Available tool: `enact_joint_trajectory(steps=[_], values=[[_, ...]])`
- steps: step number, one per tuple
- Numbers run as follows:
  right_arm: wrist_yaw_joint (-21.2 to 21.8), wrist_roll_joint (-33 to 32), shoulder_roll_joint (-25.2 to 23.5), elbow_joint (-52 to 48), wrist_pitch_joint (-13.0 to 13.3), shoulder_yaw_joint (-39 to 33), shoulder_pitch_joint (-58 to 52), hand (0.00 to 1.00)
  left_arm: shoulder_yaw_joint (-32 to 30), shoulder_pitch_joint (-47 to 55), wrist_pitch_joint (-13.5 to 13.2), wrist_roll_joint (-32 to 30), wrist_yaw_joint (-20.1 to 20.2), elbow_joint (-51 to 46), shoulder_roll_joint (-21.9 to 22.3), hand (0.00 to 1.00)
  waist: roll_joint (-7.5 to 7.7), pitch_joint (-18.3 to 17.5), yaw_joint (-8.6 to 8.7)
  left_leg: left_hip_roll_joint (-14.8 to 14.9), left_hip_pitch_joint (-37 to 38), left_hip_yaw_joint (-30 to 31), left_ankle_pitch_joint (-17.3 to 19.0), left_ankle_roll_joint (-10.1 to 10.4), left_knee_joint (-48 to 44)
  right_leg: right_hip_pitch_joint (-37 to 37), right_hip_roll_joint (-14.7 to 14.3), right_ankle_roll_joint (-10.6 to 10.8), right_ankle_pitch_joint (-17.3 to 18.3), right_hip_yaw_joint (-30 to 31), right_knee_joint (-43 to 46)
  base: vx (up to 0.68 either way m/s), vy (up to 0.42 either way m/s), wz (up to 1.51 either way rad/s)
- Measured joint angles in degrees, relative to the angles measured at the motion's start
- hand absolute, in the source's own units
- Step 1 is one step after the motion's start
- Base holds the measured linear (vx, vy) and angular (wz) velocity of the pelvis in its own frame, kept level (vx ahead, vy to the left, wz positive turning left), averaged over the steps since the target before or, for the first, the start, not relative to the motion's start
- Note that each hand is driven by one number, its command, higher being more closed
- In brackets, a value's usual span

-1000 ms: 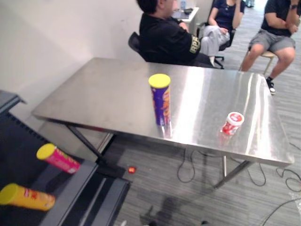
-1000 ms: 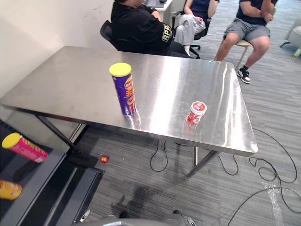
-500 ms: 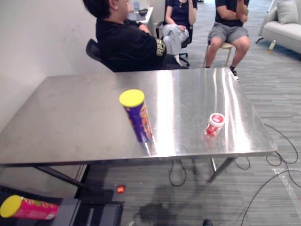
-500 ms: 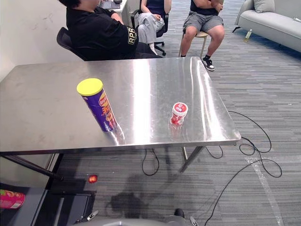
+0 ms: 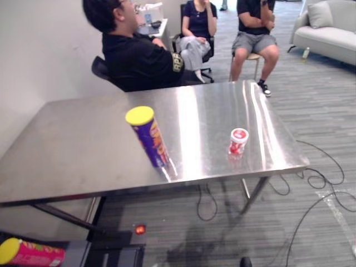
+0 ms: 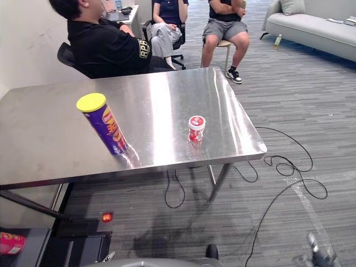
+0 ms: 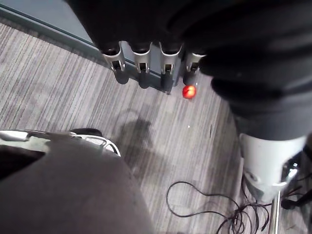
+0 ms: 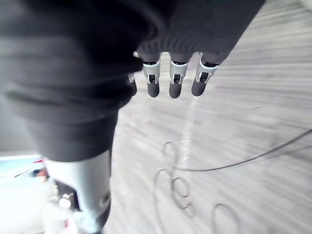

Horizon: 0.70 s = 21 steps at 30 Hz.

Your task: Put the gum and the chips on the shelf.

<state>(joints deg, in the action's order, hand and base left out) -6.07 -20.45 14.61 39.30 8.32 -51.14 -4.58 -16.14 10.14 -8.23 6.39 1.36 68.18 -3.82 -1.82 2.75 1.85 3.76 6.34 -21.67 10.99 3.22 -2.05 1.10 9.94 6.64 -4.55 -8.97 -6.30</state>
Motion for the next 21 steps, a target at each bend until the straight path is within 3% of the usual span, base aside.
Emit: enact_joint_trajectory(steps=[2, 5, 10, 14, 21], values=[[-3.25, 5.07, -0.72, -18.40, 0.93, 7.66, -1.88, 0.00, -0.02, 0.61, -0.01, 0.09, -0.18, -1.13, 0.56, 0.00, -0.06, -0.52, 0.18, 0.76, 0.17, -1.07, -0.11, 0.29, 0.04, 0.66, -0.54, 0.34, -0.97, 0.19, 0.26, 0.04, -0.052, -0.14], [-3.80, 10.68, -3.41, -31.10, 3.12, 10.25, -1.43, 0.00, -0.14, 1.10, -0.03, 0.08, -0.29, -3.12, 1.14, 0.00, 0.12, -0.86, -0.55, 1.57, 0.17, -1.02, -0.10, 0.57, 0.06, 0.61, -1.38, 0.37, -1.07, -0.52, 0.23, 0.04, -0.060, -0.03], [-4.77, 14.71, -7.22, -35.77, 3.67, 12.66, -1.74, 0.00, -0.19, 1.29, -0.01, -0.04, -0.64, -3.39, 1.33, 0.00, -0.15, -1.06, -0.52, 1.51, 0.19, -0.95, -0.10, 0.64, 0.58, 0.64, -1.38, 0.38, -1.07, -1.53, 0.18, 0.01, -0.026, 0.01], [-1.24, 17.53, -8.26, -43.09, 3.97, 18.18, -5.30, 0.00, -0.31, 1.35, 0.02, -0.60, -0.62, -3.39, 1.24, 0.00, 0.14, -0.91, -0.44, 0.83, 0.05, -0.55, -0.10, 0.62, 0.59, 0.65, -0.93, 0.41, -1.09, -1.83, 0.17, -0.01, -0.008, 0.02], [4.58, 18.61, -7.27, -43.65, 4.47, 23.06, -5.70, 0.00, 1.80, 1.29, 0.00, -2.63, -0.44, -4.48, 0.50, 0.00, 0.65, -0.67, -0.72, 0.32, -1.90, 2.66, -0.21, 0.43, -0.17, 0.75, -0.20, 0.43, -1.09, -4.24, 0.18, -0.05, -0.036, 0.19]])
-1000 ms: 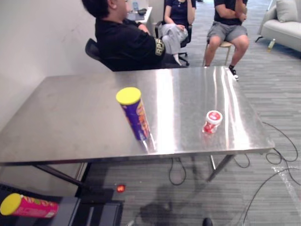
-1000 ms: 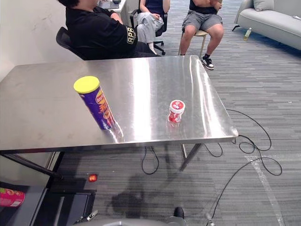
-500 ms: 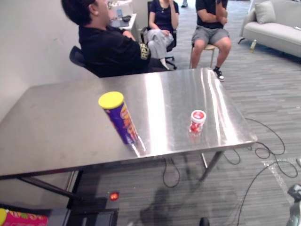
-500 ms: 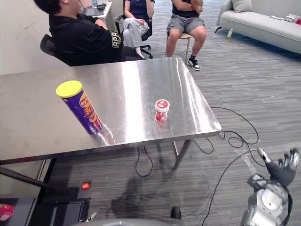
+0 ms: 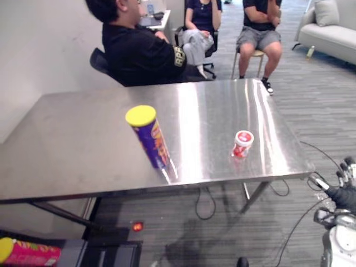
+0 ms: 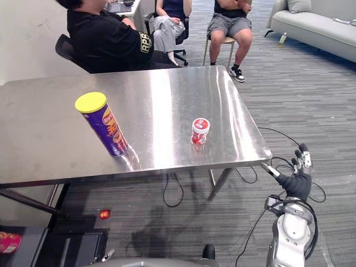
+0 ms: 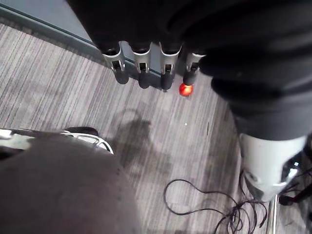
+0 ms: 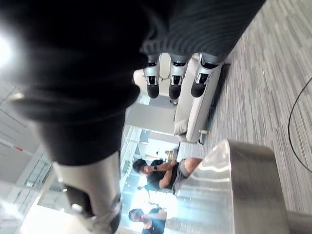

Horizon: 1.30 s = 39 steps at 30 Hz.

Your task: Put the gum and the chips on the shelf.

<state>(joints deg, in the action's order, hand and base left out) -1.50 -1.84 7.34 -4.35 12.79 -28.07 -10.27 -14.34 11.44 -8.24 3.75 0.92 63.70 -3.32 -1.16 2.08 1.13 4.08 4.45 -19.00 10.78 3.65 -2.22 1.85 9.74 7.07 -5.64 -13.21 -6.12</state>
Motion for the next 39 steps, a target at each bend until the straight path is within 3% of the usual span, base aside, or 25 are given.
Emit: enact_joint_trajectory(steps=[5, 12, 16, 39], values=[[2.08, -0.43, 4.06, 0.09, 0.01, 4.01, 0.44, 0.00, 1.65, -0.02, 0.02, -0.20, 0.10, 0.04, -1.13, 0.00, 0.15, 0.10, -0.12, -0.34, -1.06, 1.48, -0.22, -0.34, -0.11, -0.04, 0.32, 0.00, 0.00, -1.01, 0.02, -0.04, -0.034, 0.11], [2.33, -0.90, 5.91, 3.30, 0.00, 8.33, 4.43, 0.00, 2.71, -0.06, 0.03, -0.20, 0.05, -0.01, -1.86, 0.00, 0.98, 0.66, -0.10, -0.40, -2.29, 3.60, -0.31, -0.49, -1.34, -0.06, 0.56, 0.00, 0.00, -2.49, 0.04, -0.01, -0.026, 0.13], [1.66, -1.48, 6.16, 7.52, -0.02, 8.96, 8.44, 0.00, 2.73, -0.11, 0.04, -0.14, -0.14, -0.02, -2.25, 0.00, 1.73, 1.13, -0.52, -0.39, -3.18, 4.36, -0.31, -0.49, -2.02, 0.00, 0.53, -0.01, 0.00, -3.05, 0.04, -0.03, -0.032, 0.10], [0.73, -3.35, 8.18, 18.71, -0.64, 19.21, 22.62, 0.00, 3.43, -0.96, 0.14, -0.11, -0.67, -0.07, -2.95, 0.00, 1.86, 3.35, -3.07, -0.59, -6.17, 7.30, -0.39, -0.63, -4.06, 1.02, 0.85, -0.08, 0.00, -5.13, 1.10, -0.02, -0.017, 0.06]])
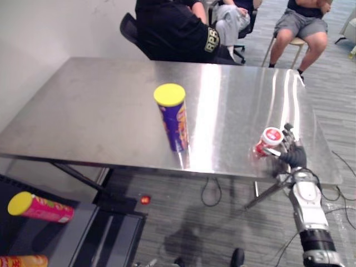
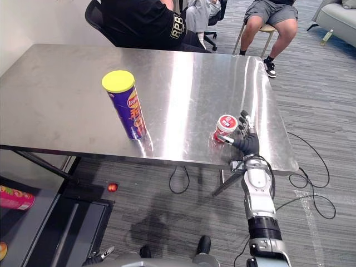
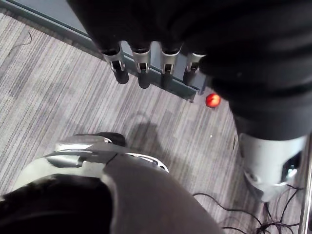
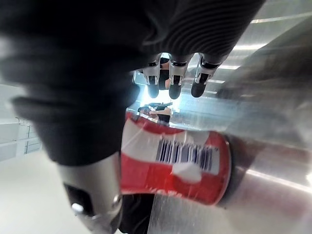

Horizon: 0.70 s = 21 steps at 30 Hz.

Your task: Put the gum and the chips on the shelf.

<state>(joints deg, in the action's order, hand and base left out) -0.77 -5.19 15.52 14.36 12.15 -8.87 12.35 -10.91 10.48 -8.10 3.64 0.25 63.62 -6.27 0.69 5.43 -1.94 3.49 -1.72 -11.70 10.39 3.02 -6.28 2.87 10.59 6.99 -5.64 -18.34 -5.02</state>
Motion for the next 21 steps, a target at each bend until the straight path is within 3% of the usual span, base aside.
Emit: enact_joint_trajectory(steps=[10, 11, 21], values=[[-0.02, -0.02, -0.02, 0.01, -0.24, 0.96, 1.41, 0.00, -0.08, -0.05, 0.00, 0.05, -0.03, 0.02, -0.19, 0.00, 0.63, 1.27, -0.66, -0.34, -0.14, 0.24, -0.09, -0.14, 0.05, 0.00, 0.33, 0.00, 0.00, -0.18, 0.00, 0.00, 0.000, 0.00], [-0.03, -0.01, -0.02, 0.00, -0.24, 0.97, 1.77, 1.00, -0.08, -0.06, 0.00, 0.05, -0.03, 0.01, -0.19, 0.00, 0.65, 1.42, -0.65, -0.36, -0.14, 0.27, -0.10, -0.17, 0.06, -0.01, 0.35, 0.00, 0.00, -0.20, 0.00, 0.00, 0.000, 0.00], [-0.23, 0.01, -0.04, -0.03, -0.25, 2.65, 3.53, 1.00, -0.18, -0.20, 0.01, 0.05, -0.12, -0.25, -0.19, 0.00, 0.99, 2.36, -1.39, -0.49, -0.25, 0.71, -0.18, -0.29, 0.18, -0.07, 0.42, 0.00, 0.00, -0.48, -0.10, 0.00, -0.001, 0.01]])
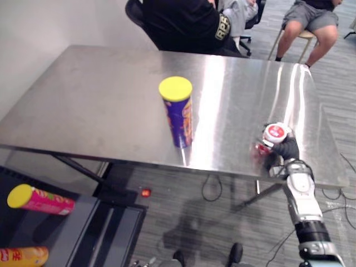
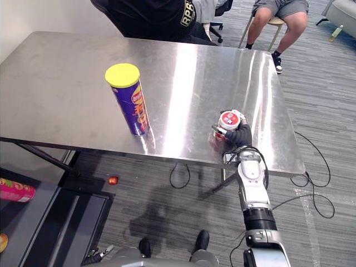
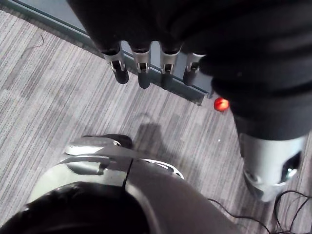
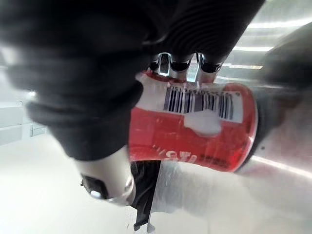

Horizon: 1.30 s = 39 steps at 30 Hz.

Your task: Put the gum and the chips on the shelf.

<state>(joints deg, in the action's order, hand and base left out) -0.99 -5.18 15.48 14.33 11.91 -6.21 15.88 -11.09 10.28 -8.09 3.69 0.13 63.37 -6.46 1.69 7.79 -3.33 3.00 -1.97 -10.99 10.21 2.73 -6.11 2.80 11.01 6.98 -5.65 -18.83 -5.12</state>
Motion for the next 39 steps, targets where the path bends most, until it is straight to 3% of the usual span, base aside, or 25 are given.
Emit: enact_joint_trajectory(steps=[12, 27, 32, 39], values=[[0.22, 0.20, -0.81, -1.60, -0.37, 1.25, 0.32, 1.00, -0.55, -0.01, 0.48, -0.03, -0.13, -0.25, 0.00, 0.00, 0.90, 0.66, -0.32, -0.21, -0.17, 0.45, -0.12, -0.18, 0.08, -0.14, 0.24, -0.01, -0.02, -0.33, -0.10, 0.00, -0.004, 0.02], [3.00, -0.44, -1.20, -22.10, -0.01, 2.23, -9.08, 1.00, -1.05, 0.10, 1.08, -2.36, -1.27, -0.65, 0.03, 0.00, 1.07, 0.58, 0.19, 0.15, 3.69, 0.81, -0.12, -0.18, 0.91, -4.10, 0.19, 0.00, -0.02, -0.96, -0.62, 0.00, -0.012, 0.02], [4.17, -0.58, -3.59, -27.52, 0.72, 2.02, -13.14, 1.00, -1.18, 0.22, 1.10, -2.33, -1.44, -0.56, 0.02, 0.00, 1.11, 0.56, 0.87, 0.20, 4.47, 1.00, -0.25, -0.37, 0.78, -3.99, 0.53, -0.05, 0.08, -0.97, 1.71, -0.03, 0.000, 0.02], [5.35, -2.32, -5.24, -29.17, 0.78, 2.34, -17.35, 1.00, -2.98, 0.46, 1.36, 0.53, -0.82, 0.46, 0.11, 0.00, 1.67, 0.26, 0.97, -0.68, 4.81, 1.55, -0.42, -0.68, -0.52, -3.92, 2.32, 0.09, 3.20, -0.78, 5.78, -0.09, -0.005, 0.05]])
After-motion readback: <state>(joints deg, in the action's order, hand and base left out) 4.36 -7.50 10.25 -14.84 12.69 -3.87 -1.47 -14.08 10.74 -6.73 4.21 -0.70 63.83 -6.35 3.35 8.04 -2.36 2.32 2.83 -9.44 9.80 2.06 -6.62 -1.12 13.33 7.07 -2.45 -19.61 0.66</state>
